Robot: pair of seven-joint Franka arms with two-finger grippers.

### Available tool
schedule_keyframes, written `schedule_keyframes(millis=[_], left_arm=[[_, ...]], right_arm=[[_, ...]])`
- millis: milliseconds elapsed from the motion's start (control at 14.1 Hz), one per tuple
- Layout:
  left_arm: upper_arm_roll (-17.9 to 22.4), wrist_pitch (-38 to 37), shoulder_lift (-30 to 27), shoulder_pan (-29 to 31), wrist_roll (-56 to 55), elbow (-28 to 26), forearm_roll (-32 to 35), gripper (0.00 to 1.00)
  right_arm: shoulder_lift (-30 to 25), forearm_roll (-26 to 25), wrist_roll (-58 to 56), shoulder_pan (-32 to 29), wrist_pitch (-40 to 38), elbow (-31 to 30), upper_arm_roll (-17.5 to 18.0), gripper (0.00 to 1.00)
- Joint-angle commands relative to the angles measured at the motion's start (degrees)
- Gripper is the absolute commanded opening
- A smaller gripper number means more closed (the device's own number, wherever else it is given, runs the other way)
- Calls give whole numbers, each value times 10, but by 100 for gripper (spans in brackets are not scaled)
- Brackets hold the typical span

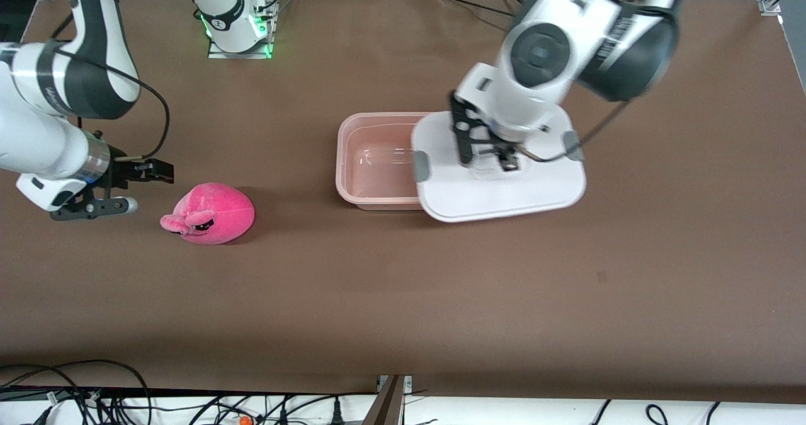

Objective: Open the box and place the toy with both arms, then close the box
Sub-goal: 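Lift the lid aside with the left gripper while the right gripper reaches the toy, then grasp the pink plush toy with the right gripper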

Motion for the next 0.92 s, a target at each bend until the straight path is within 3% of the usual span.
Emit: schedule_keyframes(millis=[0, 354, 709, 851], left_arm=[[-9, -21, -10, 96, 119, -4, 6, 0], [-9, -40, -13, 242, 254, 9, 7, 0], [-6, -44, -12, 292, 348, 7, 62, 0], [-7, -41, -6, 297, 348, 5, 77, 0]], right_arm=[[-12, 11, -4, -3, 70, -59, 3, 100], [0, 11, -5, -1, 175, -129, 6, 100], [27, 11, -4, 3, 221, -132, 9, 99], [34, 11, -4, 3, 229, -132, 9, 87]])
